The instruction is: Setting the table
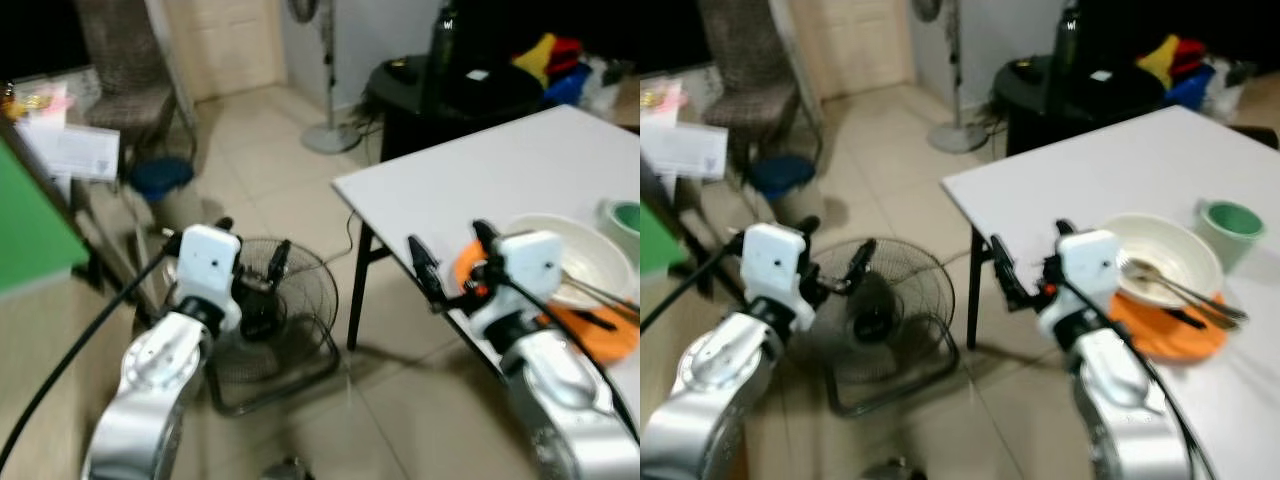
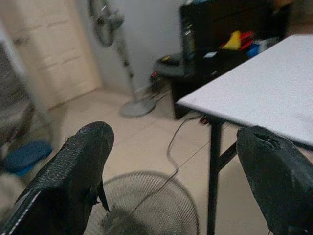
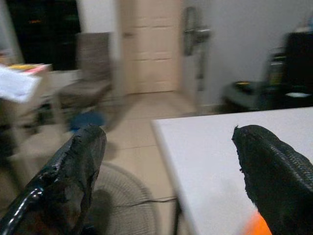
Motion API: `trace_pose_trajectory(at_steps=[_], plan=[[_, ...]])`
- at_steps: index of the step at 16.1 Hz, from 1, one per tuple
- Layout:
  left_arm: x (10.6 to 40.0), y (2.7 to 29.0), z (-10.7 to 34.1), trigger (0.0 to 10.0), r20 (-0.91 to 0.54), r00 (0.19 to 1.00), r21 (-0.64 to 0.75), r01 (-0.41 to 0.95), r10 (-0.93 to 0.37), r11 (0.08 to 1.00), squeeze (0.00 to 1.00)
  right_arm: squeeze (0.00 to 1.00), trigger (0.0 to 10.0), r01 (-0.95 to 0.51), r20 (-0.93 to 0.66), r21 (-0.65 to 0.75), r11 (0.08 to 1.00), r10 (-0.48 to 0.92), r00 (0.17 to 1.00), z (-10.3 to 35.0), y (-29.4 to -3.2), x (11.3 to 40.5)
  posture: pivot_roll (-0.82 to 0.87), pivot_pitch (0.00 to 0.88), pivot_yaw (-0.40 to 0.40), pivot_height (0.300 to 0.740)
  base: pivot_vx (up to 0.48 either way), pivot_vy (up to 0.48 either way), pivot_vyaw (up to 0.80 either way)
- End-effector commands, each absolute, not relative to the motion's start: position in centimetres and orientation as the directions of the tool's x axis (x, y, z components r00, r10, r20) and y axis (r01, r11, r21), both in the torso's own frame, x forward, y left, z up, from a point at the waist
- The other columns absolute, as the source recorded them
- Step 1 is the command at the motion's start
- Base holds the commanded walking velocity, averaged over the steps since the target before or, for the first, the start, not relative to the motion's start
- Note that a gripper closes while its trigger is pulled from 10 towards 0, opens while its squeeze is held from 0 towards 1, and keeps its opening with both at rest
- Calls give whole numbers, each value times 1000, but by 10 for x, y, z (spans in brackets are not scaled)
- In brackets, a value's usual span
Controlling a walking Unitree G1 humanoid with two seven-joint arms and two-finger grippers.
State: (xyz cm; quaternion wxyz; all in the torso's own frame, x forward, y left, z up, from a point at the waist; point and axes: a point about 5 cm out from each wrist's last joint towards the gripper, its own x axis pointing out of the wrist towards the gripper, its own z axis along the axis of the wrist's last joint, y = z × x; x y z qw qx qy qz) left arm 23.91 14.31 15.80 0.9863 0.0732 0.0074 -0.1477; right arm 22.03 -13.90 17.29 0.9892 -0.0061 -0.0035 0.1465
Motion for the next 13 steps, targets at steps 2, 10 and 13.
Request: trace_pose_trajectory(at_steps=[2,10,13], plan=[[238,144,164,10000,-14,961,145,274,-275,951,0,1000,10000,-313,5,-3,950,313,950,175,-136,221,110,0,64,740,0,0,800],[241,145,166,10000,-17,966,157,257,-258,953,0,1000,10000,-304,-29,1,953,304,952,170,-137,219,93,0,78,740,0,0,800],[240,143,166,10000,-21,964,153,267,-267,952,0,1000,10000,-301,-57,16,953,302,952,164,-137,218,94,0,79,740,0,0,800]])
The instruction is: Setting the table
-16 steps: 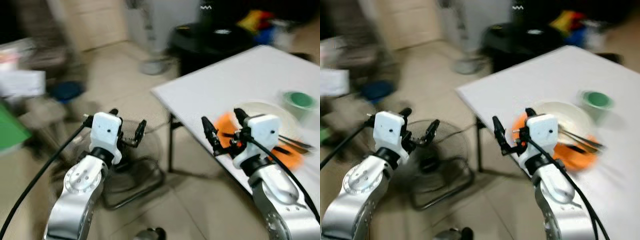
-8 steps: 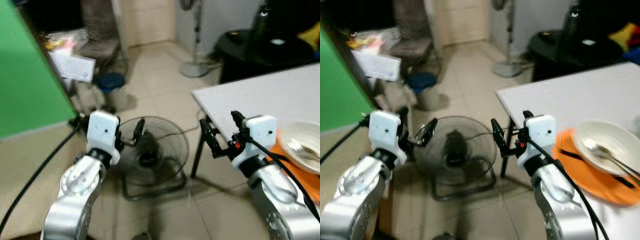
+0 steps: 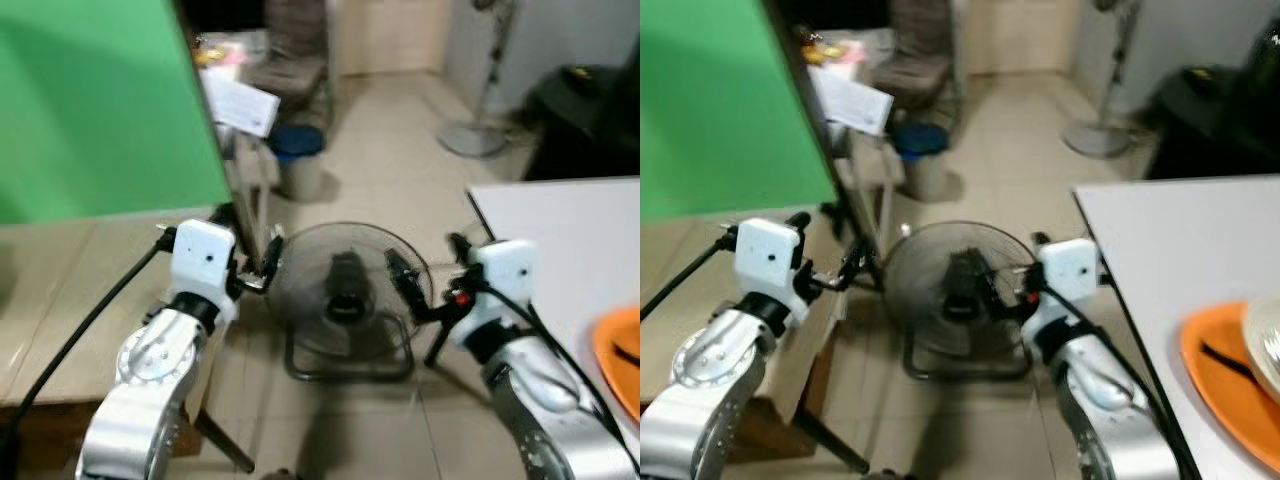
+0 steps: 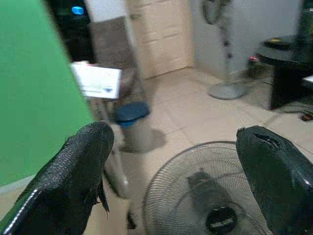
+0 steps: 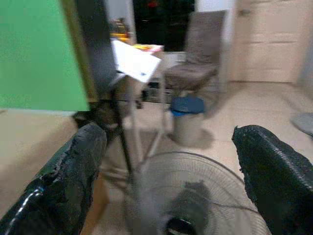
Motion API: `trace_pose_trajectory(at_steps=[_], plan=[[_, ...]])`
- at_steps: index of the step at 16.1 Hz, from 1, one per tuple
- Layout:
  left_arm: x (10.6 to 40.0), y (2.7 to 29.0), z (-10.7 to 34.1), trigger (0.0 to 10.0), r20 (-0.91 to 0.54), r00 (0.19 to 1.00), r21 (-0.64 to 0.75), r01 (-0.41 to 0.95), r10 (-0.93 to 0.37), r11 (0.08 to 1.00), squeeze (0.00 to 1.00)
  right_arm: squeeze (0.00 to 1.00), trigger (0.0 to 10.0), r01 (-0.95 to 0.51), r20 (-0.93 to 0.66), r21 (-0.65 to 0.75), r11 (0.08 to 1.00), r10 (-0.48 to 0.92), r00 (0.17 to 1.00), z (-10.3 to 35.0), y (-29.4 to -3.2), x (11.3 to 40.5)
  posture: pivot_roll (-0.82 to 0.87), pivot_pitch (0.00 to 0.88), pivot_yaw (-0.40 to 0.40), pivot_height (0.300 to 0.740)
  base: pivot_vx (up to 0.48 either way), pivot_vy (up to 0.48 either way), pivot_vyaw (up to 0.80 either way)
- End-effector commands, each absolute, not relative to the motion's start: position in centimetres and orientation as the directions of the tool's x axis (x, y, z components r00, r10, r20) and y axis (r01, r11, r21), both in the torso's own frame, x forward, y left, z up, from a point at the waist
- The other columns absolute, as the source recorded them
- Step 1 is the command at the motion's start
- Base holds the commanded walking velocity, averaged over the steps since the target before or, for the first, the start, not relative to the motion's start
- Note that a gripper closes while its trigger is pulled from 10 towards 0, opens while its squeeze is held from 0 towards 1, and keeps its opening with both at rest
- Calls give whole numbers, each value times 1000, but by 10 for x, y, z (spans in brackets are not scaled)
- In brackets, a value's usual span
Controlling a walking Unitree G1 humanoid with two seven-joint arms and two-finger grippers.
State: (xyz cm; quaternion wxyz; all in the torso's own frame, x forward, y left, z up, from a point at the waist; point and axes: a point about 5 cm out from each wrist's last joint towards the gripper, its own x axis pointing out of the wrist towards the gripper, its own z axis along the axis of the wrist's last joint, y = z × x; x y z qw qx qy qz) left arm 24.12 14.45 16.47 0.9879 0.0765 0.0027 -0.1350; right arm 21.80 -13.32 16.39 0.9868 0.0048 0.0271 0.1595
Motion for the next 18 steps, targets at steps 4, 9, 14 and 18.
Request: trace_pose_trajectory(at_steps=[4,9,14,18], plan=[[239,145,167,10000,-17,967,146,255,-255,956,0,1000,10000,-298,-68,39,954,300,952,162,-136,218,106,0,70,740,0,0,800],[240,145,167,10000,-16,967,140,255,-255,957,0,1000,10000,-252,-93,65,966,257,962,157,-140,219,109,0,68,740,0,242,160],[241,145,169,10000,-17,965,142,262,-263,954,0,1000,10000,-230,-112,90,969,239,965,155,-140,218,108,0,77,740,0,336,0],[241,146,169,10000,-18,964,144,264,-265,954,0,1000,10000,-229,-113,104,968,240,964,156,-139,219,113,0,71,740,0,336,0]])
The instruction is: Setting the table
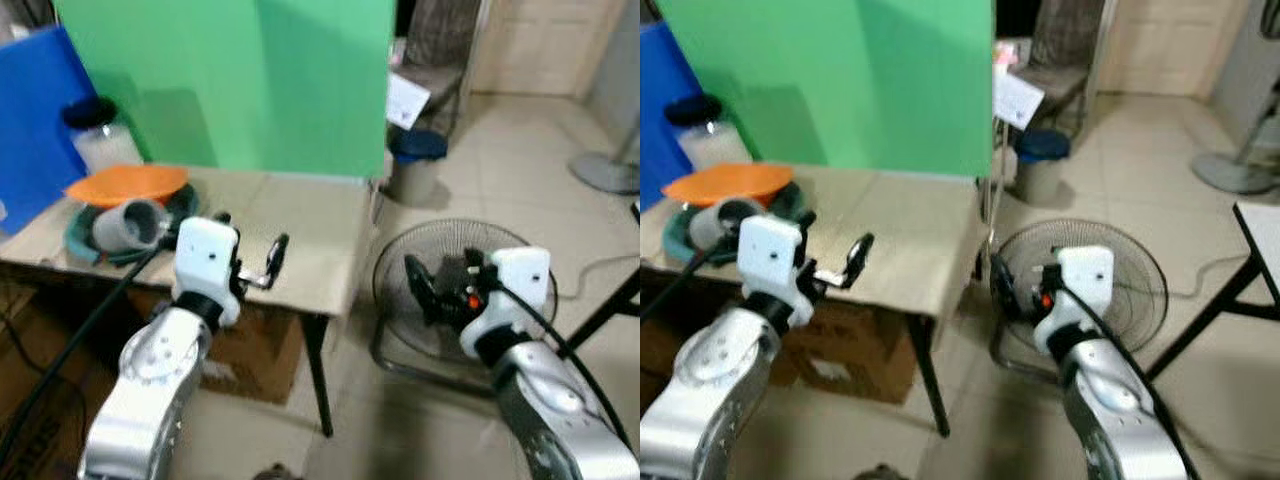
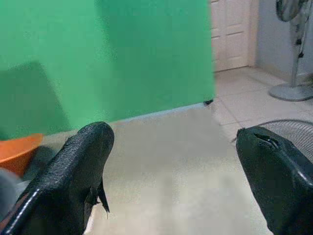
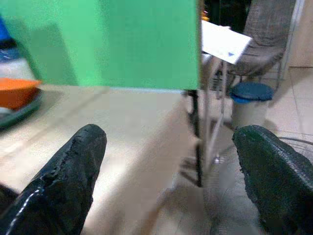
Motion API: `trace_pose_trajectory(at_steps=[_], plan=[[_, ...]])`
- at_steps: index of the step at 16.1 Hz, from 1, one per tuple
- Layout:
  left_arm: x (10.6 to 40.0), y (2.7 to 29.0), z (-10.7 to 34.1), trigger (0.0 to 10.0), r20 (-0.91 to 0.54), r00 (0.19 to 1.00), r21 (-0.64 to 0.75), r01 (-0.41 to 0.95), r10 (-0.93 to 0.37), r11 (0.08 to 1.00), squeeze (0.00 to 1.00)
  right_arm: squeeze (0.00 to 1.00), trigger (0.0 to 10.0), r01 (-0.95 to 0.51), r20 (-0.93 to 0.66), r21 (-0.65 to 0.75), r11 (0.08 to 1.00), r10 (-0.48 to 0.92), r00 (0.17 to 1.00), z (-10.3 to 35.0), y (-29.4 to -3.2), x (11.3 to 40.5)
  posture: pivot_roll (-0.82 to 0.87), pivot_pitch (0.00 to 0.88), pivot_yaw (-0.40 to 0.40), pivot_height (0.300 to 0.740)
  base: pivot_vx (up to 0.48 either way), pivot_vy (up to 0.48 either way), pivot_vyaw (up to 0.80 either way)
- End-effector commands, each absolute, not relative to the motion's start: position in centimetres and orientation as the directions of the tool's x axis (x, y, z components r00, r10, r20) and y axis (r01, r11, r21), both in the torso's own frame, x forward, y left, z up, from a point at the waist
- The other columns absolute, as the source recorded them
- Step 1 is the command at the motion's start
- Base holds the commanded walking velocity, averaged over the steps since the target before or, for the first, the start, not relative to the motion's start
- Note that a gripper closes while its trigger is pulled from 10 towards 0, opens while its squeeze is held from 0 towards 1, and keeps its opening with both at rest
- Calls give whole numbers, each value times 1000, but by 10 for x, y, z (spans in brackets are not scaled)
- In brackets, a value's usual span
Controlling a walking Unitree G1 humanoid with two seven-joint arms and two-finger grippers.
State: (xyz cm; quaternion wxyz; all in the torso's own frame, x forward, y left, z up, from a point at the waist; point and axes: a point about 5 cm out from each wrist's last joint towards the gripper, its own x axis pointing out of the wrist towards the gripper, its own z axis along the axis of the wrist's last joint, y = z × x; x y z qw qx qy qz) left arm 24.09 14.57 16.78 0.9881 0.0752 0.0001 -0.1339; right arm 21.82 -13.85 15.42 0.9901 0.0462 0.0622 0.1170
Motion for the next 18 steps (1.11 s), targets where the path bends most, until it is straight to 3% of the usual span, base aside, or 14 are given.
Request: trace_pose_trajectory(at_steps=[1,11,18], plan=[[241,146,169,10000,-18,964,144,264,-265,954,0,1000,10000,-231,-113,108,967,243,963,156,-138,219,114,0,69,740,0,334,0],[240,150,170,10000,-9,969,125,245,-246,962,0,1000,10000,-243,-123,120,963,257,958,154,-134,219,120,0,63,740,0,333,0],[240,155,174,10000,10,973,114,227,-230,967,0,1000,10000,-275,-120,102,956,287,951,155,-129,221,132,0,54,740,85,0,0]])
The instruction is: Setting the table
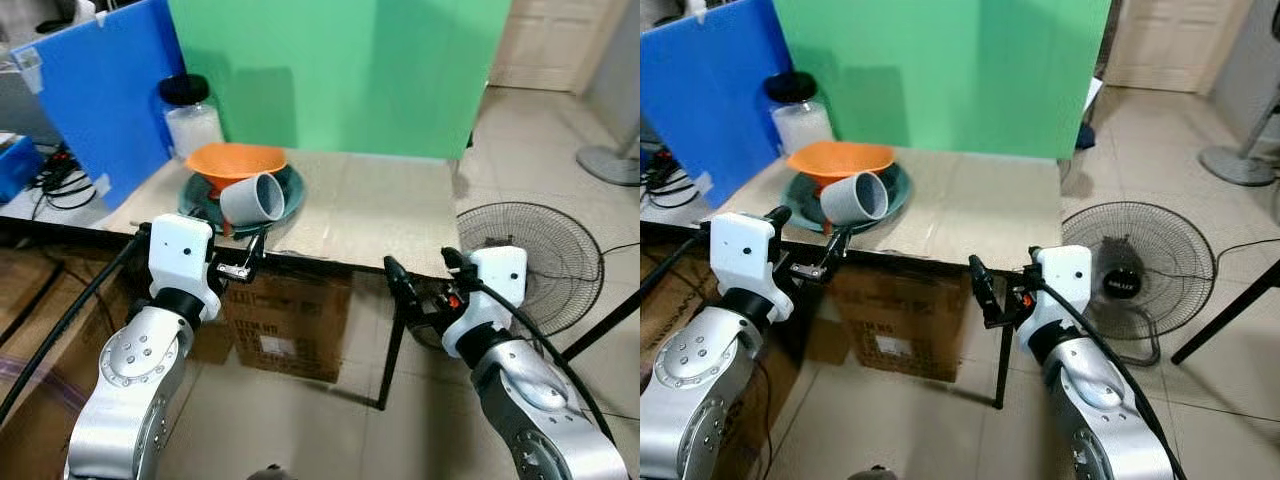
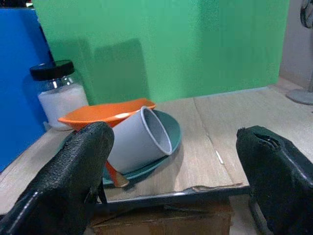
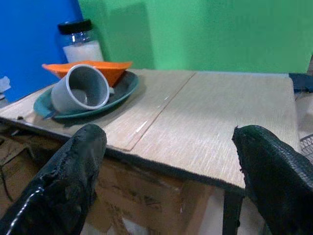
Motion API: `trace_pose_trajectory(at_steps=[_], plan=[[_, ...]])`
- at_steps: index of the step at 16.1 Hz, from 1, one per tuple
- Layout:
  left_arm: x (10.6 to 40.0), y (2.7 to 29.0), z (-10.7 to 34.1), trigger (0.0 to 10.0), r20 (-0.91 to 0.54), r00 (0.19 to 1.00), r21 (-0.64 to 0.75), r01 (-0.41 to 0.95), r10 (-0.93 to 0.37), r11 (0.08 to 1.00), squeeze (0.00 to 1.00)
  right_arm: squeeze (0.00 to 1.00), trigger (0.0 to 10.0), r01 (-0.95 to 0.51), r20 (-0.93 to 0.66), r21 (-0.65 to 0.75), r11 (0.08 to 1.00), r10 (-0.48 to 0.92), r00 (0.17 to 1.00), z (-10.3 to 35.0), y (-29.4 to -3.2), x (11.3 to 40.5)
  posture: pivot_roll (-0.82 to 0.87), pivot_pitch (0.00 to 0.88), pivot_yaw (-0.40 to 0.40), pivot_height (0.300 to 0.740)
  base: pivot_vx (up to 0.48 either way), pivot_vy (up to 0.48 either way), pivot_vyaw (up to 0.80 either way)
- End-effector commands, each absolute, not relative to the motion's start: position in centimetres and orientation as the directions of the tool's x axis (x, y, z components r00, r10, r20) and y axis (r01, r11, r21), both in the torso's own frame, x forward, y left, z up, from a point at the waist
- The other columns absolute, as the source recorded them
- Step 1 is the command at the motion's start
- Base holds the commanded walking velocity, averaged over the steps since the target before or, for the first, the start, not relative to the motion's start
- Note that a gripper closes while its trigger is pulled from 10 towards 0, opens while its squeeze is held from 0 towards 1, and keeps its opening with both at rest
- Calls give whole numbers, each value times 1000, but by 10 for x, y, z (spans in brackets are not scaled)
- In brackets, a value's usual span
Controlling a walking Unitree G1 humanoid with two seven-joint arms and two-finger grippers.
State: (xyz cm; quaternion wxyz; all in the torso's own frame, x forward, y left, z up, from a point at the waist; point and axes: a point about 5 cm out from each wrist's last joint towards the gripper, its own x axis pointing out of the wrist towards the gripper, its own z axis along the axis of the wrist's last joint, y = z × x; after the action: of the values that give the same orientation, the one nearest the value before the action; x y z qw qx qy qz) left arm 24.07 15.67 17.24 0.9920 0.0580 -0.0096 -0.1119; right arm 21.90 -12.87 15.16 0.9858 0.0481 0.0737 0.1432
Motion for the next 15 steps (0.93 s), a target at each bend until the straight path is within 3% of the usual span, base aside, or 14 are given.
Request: trace_pose_trajectory(at_steps=[1,3,10,15], plan=[[240,156,174,10000,10,973,112,226,-229,968,0,1000,10000,-283,-121,95,954,293,948,155,-128,222,134,0,53,740,311,0,694],[240,156,174,10000,8,974,112,226,-228,968,0,1000,10000,-279,-121,87,956,288,950,155,-128,223,137,0,52,740,309,0,800],[240,157,175,10000,9,973,114,228,-231,967,0,1000,10000,-295,-117,92,951,305,945,155,-126,224,145,0,50,740,309,0,0],[240,159,179,10000,19,972,137,228,-233,964,0,1000,10000,-313,-110,87,946,321,941,156,-123,225,154,0,44,740,309,0,800]])
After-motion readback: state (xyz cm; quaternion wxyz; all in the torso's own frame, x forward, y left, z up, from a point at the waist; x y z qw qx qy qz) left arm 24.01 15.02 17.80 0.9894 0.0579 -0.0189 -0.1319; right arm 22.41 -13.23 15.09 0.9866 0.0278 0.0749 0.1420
